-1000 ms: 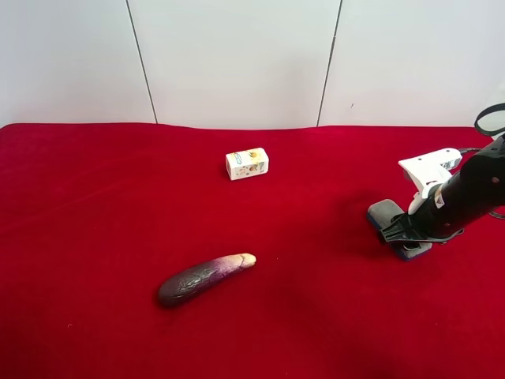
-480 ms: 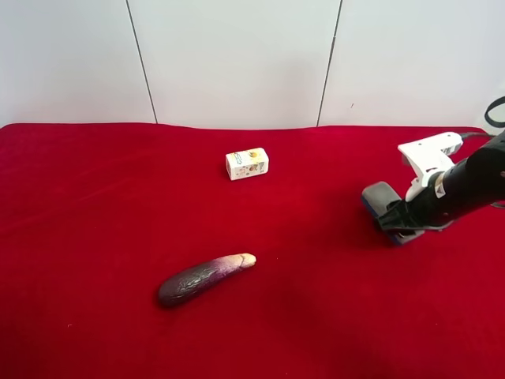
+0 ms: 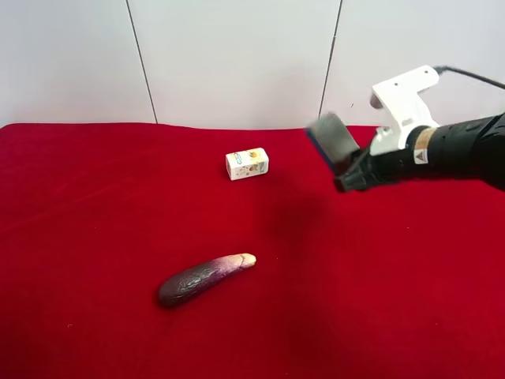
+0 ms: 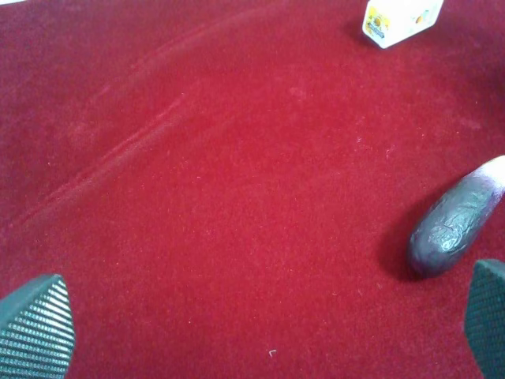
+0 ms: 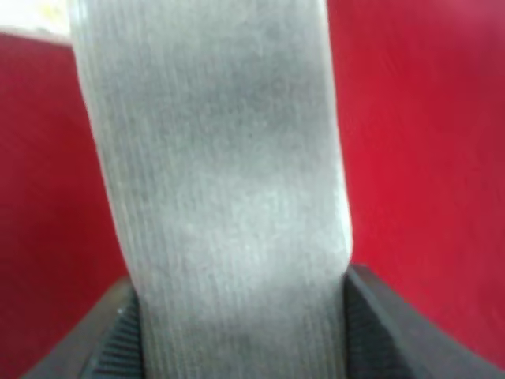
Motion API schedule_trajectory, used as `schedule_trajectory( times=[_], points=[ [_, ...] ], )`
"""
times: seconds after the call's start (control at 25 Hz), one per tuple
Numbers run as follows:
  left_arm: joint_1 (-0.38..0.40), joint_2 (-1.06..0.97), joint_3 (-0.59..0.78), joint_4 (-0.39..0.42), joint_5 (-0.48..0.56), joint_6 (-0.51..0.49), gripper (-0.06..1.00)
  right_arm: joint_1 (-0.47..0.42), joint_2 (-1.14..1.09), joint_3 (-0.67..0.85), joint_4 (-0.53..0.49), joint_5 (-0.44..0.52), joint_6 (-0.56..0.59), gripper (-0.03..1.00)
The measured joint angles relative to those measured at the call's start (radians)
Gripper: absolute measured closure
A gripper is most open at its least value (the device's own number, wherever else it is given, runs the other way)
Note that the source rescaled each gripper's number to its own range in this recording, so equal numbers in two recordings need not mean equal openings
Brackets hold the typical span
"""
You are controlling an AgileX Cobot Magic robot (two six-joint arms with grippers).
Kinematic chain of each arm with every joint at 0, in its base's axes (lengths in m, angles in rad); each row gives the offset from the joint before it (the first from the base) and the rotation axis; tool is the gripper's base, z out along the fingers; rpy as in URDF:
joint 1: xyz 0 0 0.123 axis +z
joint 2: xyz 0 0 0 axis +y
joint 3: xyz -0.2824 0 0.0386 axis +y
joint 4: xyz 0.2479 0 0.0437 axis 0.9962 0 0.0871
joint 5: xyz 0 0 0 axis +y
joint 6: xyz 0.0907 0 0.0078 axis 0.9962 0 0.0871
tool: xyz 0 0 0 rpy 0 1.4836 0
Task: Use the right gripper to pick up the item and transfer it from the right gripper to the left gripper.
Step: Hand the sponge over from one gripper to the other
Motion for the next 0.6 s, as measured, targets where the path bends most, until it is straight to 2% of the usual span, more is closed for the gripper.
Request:
schedule_trajectory(
  times=[0.44,0.6],
  points=[
    [0.0,0.0,0.0,0.0,0.0,0.0,-0.06,0.162,-0.002,0.0,-0.14,-0.486,-0.016,0.91],
    [0.0,0.0,0.0,0.0,0.0,0.0,-0.06,0.19,0.004,0.0,-0.172,-0.601,-0.082,0.91]
  ],
)
